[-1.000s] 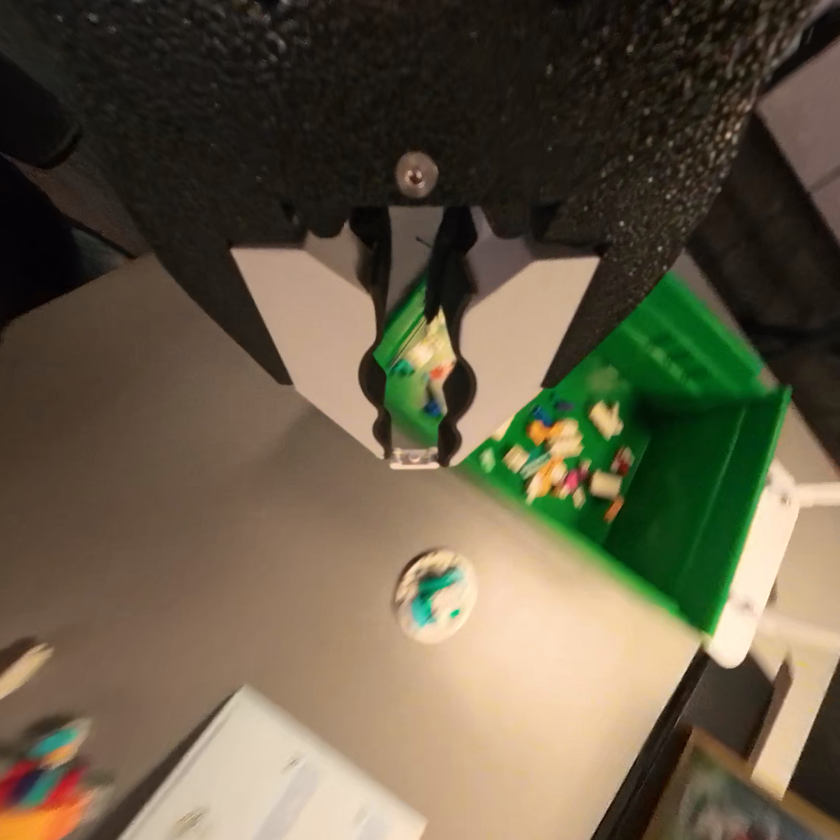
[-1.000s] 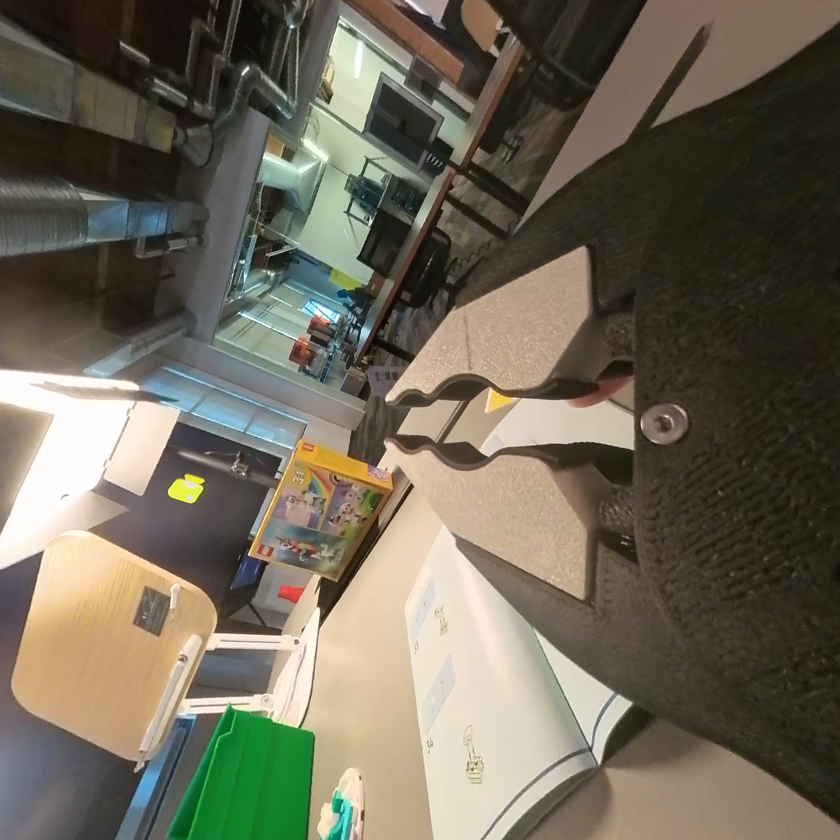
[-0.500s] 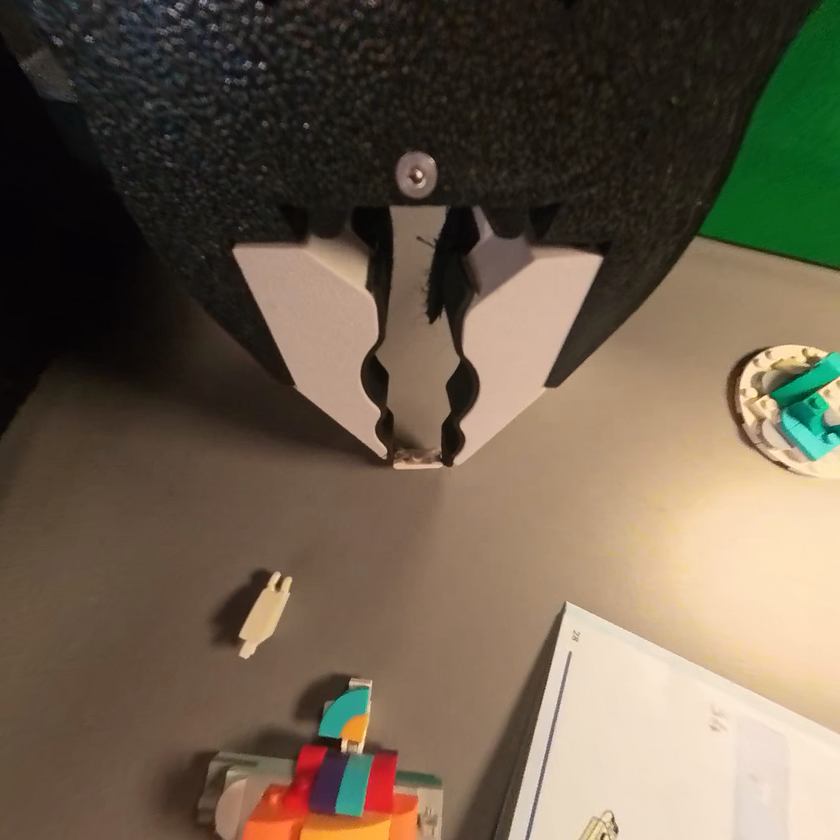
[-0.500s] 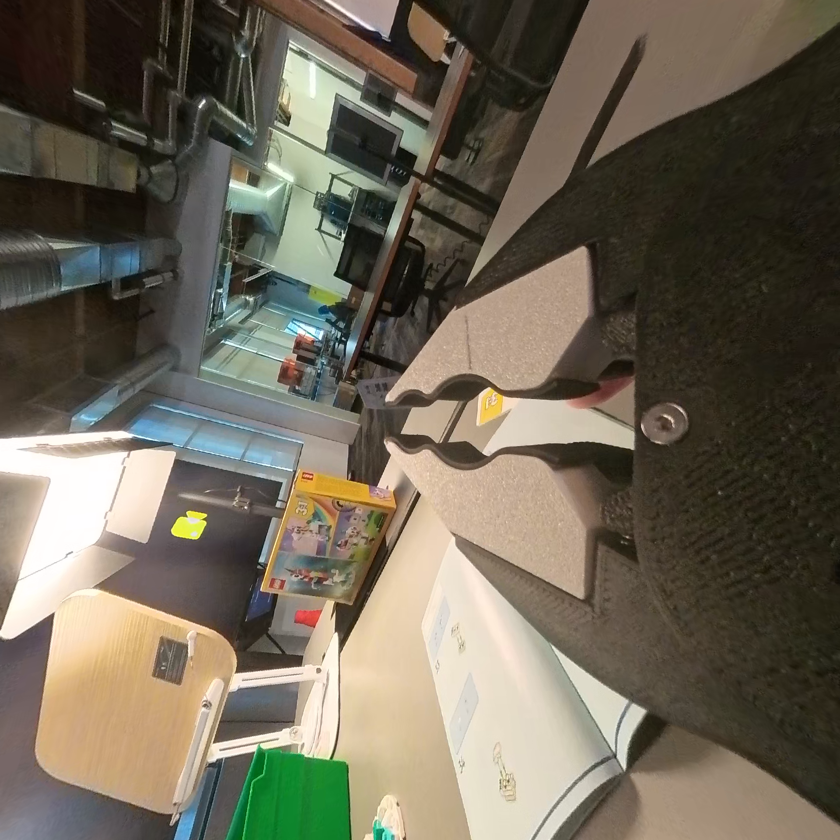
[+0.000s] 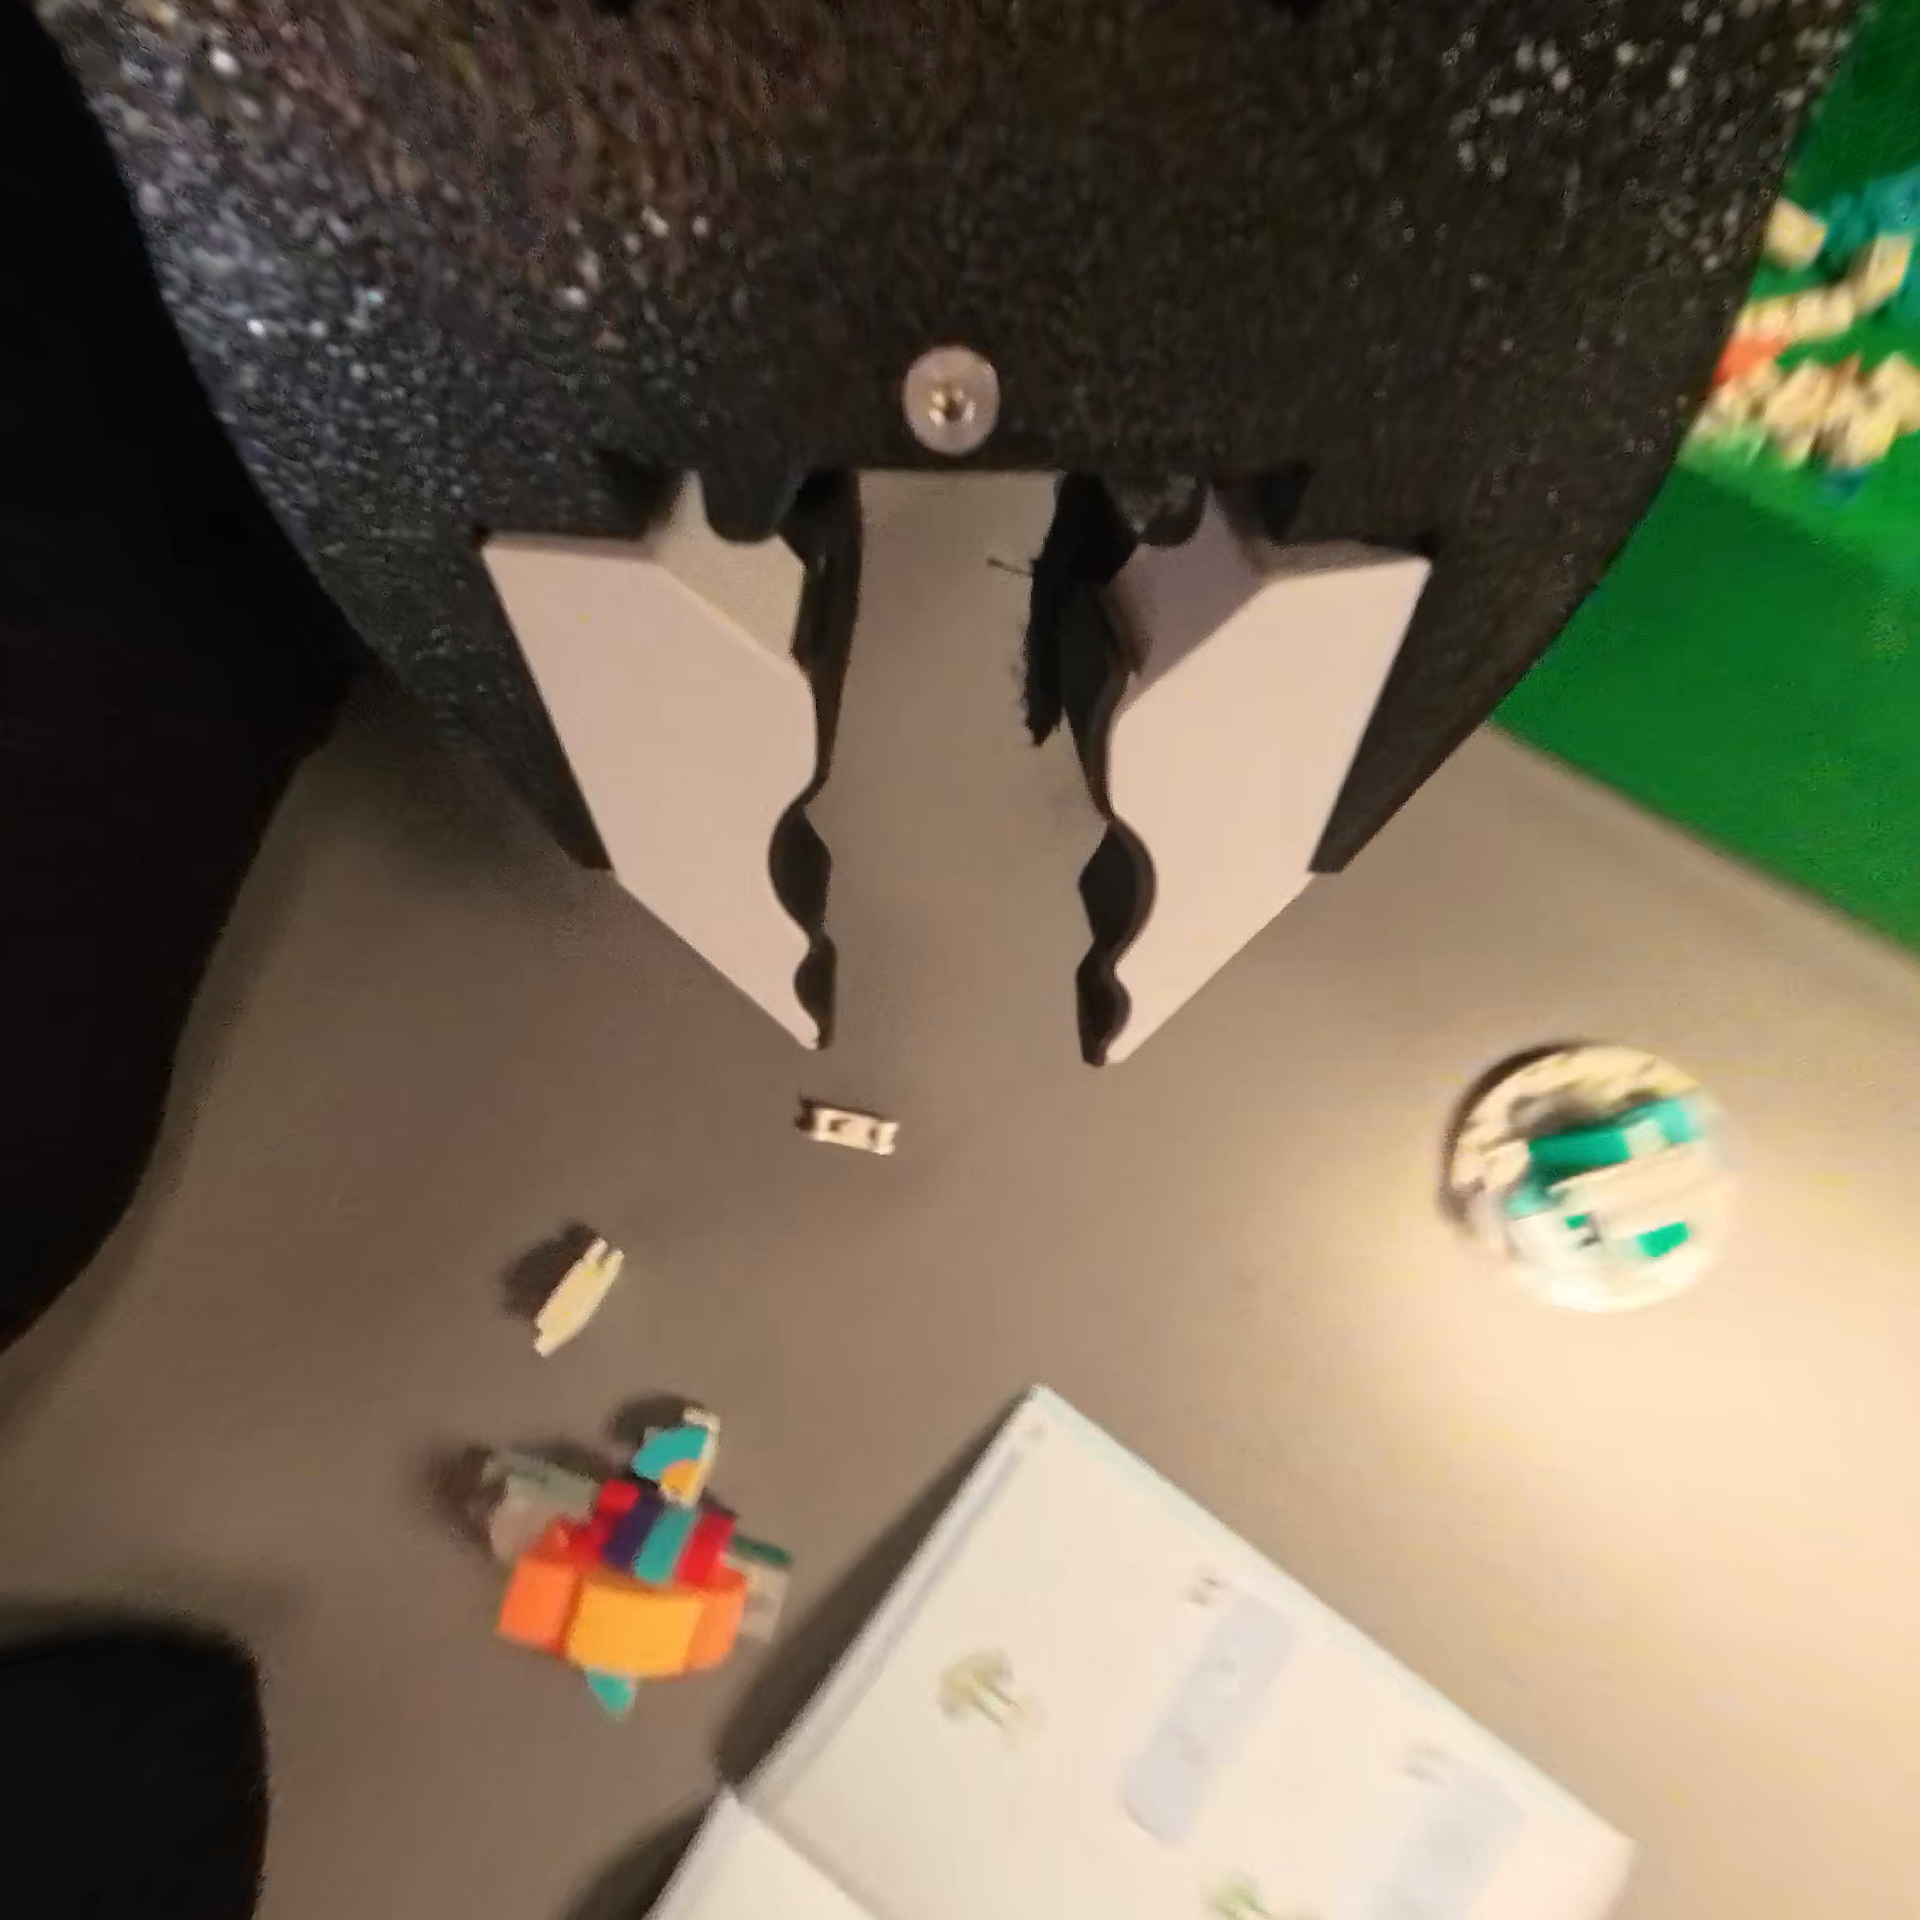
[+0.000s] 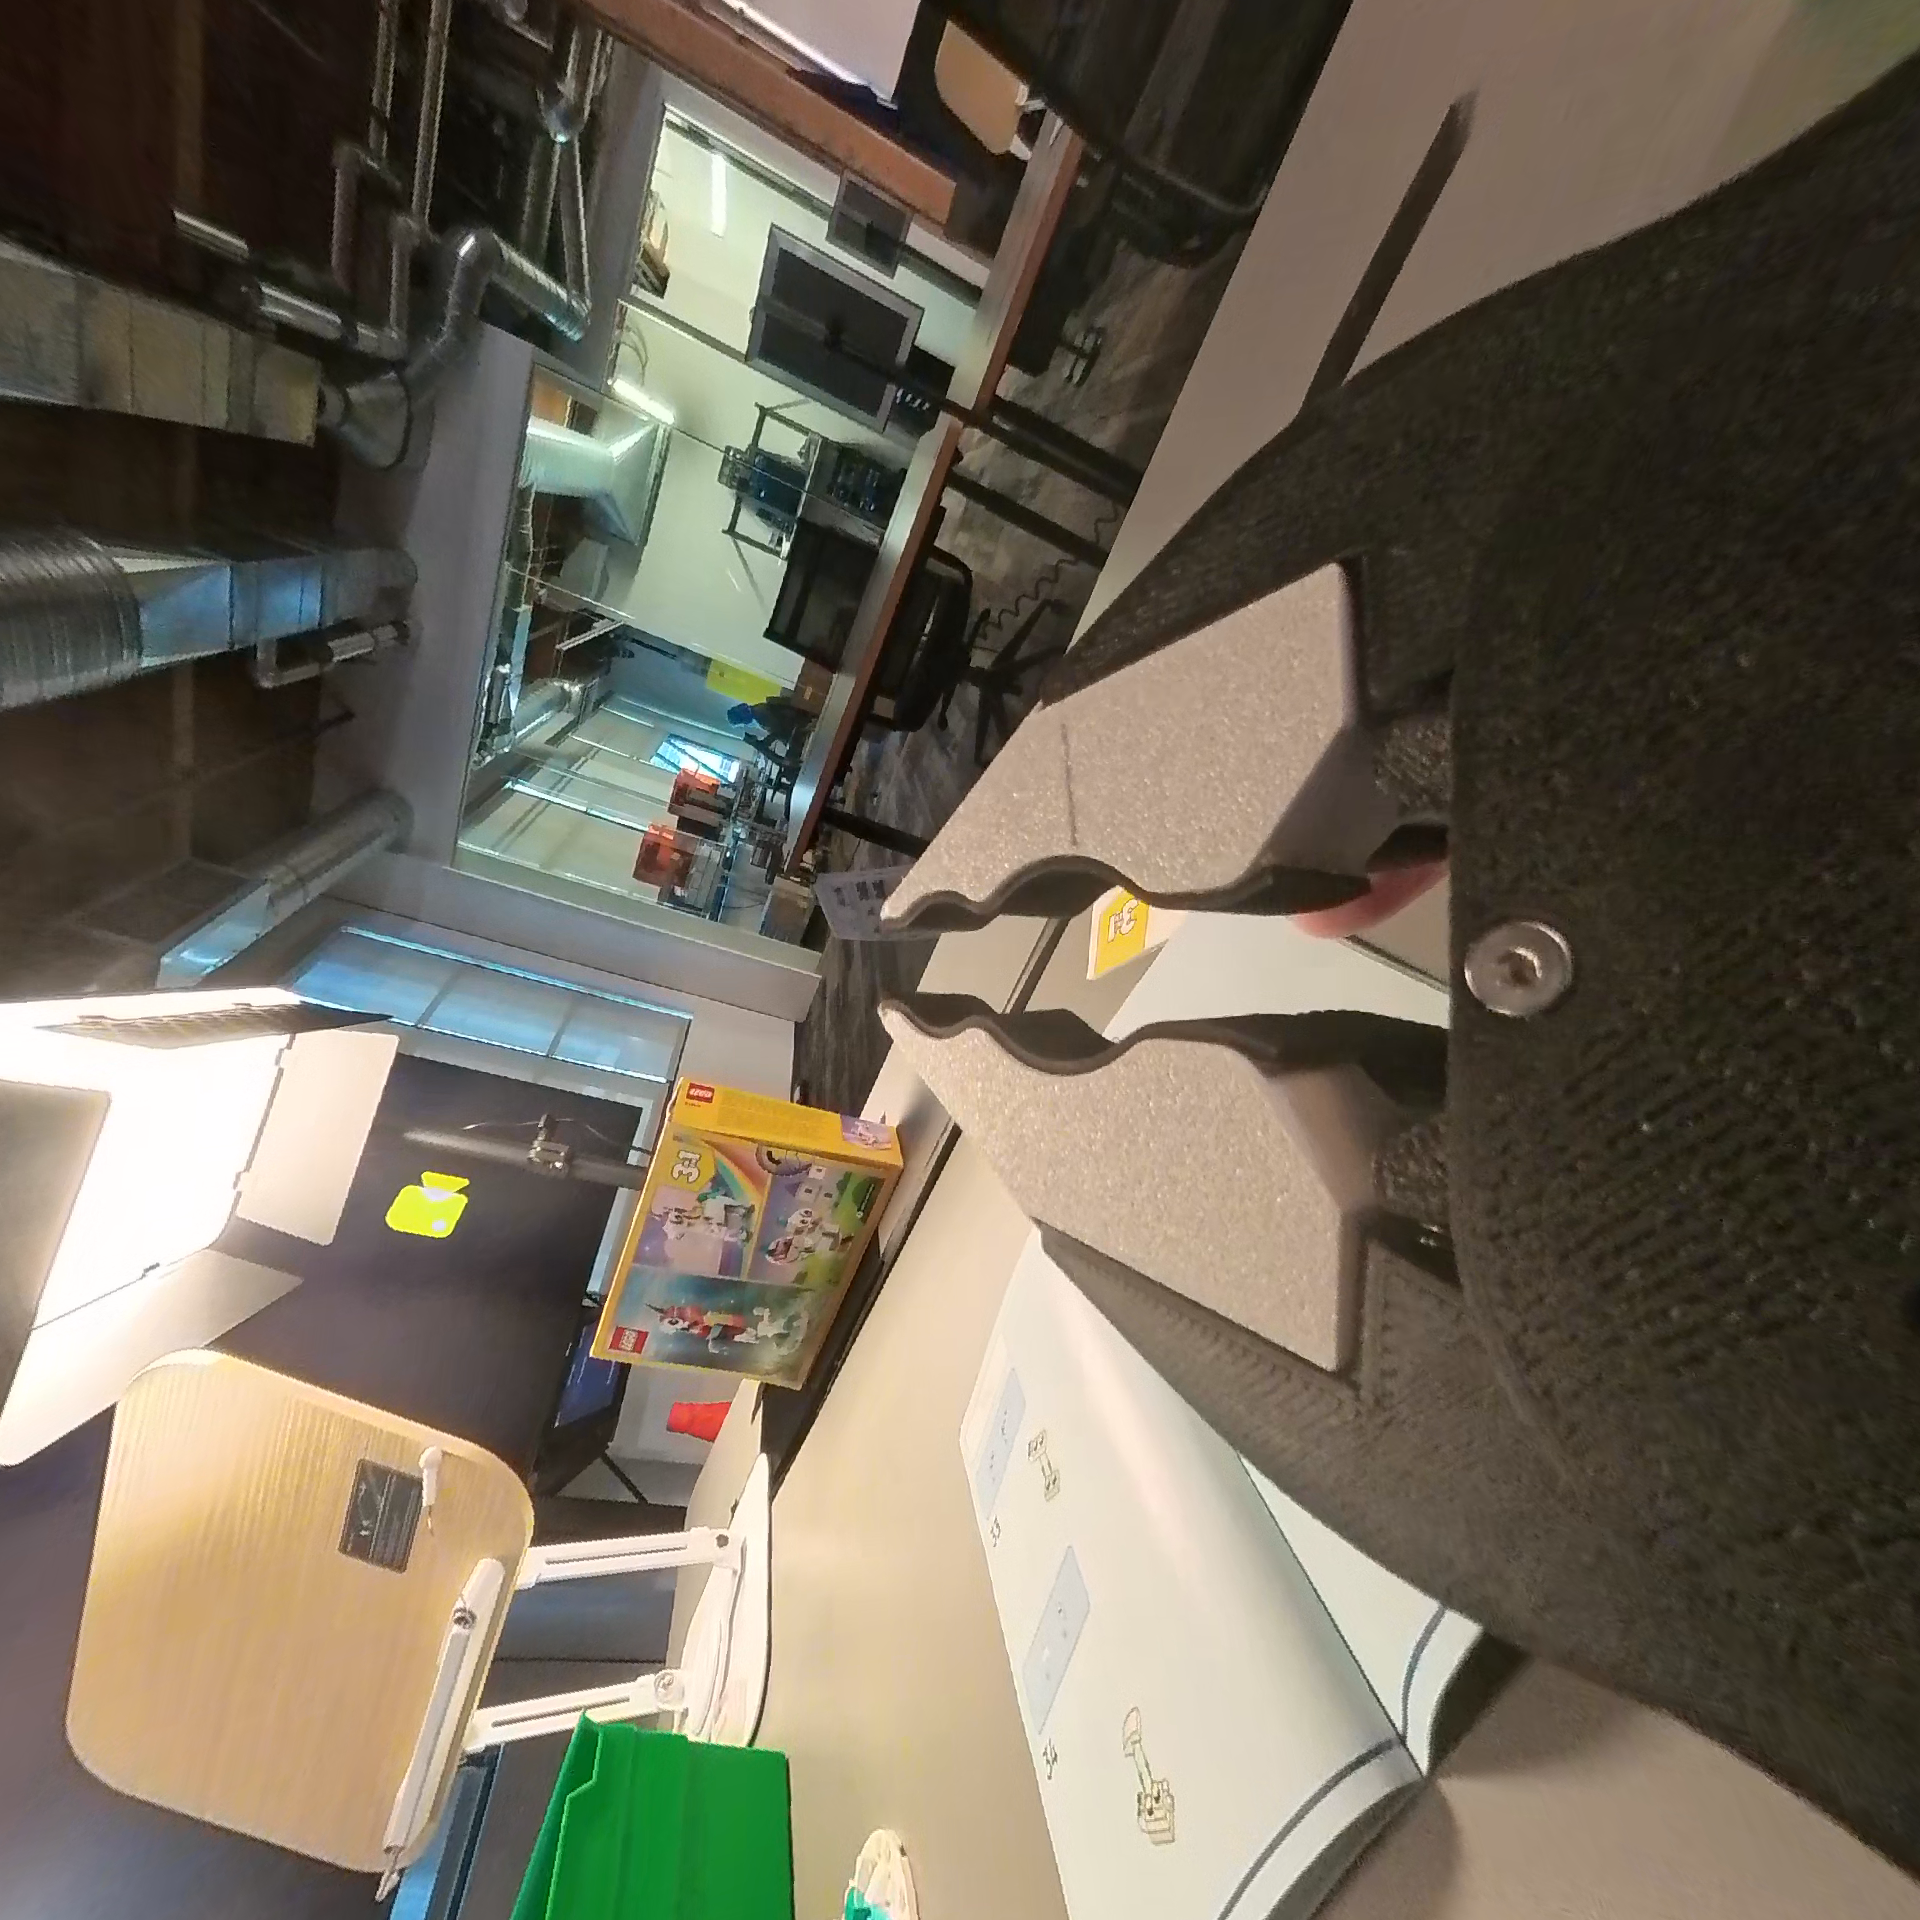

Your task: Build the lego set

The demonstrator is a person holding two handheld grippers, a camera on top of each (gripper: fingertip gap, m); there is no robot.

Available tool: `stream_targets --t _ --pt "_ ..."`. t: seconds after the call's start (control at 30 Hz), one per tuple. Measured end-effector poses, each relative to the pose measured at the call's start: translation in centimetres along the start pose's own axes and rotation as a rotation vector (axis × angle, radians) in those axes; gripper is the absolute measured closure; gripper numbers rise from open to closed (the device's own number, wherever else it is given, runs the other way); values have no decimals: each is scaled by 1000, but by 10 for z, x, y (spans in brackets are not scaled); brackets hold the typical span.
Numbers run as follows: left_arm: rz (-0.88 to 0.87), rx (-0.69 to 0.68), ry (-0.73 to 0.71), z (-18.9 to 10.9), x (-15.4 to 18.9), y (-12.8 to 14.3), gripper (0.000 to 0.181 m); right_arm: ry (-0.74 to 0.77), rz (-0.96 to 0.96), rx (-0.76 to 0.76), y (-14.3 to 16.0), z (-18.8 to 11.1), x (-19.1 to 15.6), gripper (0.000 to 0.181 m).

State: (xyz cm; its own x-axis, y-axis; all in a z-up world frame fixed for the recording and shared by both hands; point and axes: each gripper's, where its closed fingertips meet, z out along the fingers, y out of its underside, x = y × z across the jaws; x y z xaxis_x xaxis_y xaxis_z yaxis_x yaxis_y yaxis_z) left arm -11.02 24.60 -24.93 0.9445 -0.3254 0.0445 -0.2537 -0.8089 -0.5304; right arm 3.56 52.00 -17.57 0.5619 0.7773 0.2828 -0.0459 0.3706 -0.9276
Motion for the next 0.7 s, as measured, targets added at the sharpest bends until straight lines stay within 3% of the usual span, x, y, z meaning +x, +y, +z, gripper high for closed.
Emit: stream_targets --t 0.03,0.17,0.37,0.5,0.7 --pt "-42 71 -40 -16 -11 0 139 1 1 0 0 0 0 173" --pt "-160 324 -283 -87 -71 21 139 22 -9 -6 1 1 3 172" --pt "-327 230 -589 -149 -159 107 145 79 -95 -48 8 5 8 173" --pt "-193 119 -491 -139 -171 120 156 147 -101 -71 10 3 19 172" --pt "-67 -144 -272 -96 -173 148 166 234 -117 -101 15 3 34 172"
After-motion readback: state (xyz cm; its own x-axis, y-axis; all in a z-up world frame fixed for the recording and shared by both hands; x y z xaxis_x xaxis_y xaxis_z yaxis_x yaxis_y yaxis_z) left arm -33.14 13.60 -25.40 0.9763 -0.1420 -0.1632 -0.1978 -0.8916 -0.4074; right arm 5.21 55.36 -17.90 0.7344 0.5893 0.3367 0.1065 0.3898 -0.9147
